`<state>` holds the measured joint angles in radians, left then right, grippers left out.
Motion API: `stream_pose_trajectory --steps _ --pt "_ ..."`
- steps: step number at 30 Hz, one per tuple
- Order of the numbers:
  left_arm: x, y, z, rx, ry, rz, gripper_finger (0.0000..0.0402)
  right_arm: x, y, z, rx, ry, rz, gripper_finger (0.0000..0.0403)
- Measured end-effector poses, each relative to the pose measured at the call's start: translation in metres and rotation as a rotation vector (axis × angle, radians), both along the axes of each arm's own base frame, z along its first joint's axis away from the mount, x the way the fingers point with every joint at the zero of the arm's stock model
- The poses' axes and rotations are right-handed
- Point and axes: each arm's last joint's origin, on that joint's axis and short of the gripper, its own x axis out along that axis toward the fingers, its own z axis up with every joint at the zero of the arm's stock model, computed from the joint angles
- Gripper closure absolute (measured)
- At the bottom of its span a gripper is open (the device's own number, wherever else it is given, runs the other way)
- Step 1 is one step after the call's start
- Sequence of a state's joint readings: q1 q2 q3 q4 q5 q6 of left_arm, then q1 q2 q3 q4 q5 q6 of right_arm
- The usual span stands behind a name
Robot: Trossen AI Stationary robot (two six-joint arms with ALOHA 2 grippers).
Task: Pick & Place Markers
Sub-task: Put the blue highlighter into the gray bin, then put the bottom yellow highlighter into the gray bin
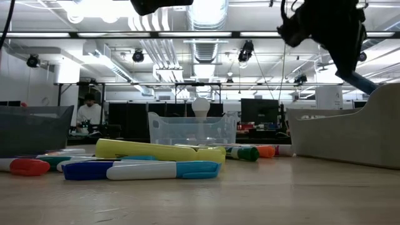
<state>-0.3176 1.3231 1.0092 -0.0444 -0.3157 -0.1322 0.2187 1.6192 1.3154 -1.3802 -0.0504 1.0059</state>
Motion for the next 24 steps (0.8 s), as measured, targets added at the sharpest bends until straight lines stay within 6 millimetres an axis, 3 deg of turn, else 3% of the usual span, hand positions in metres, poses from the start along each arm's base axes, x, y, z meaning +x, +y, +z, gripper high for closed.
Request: stream_pose_trajectory --steps 11,24 --pt "-0.001 0.0 -0.002 0.007 0.026 0.001 0.0204 0.012 -0.004 -0.019 -0.001 0.062 0.08 0.0307" --pt "-0.003 0.001 -0.007 0.003 0.077 -0.005 0.0204 0.007 -0.006 0.002 -0.034 -0.046 0.085 0.0247"
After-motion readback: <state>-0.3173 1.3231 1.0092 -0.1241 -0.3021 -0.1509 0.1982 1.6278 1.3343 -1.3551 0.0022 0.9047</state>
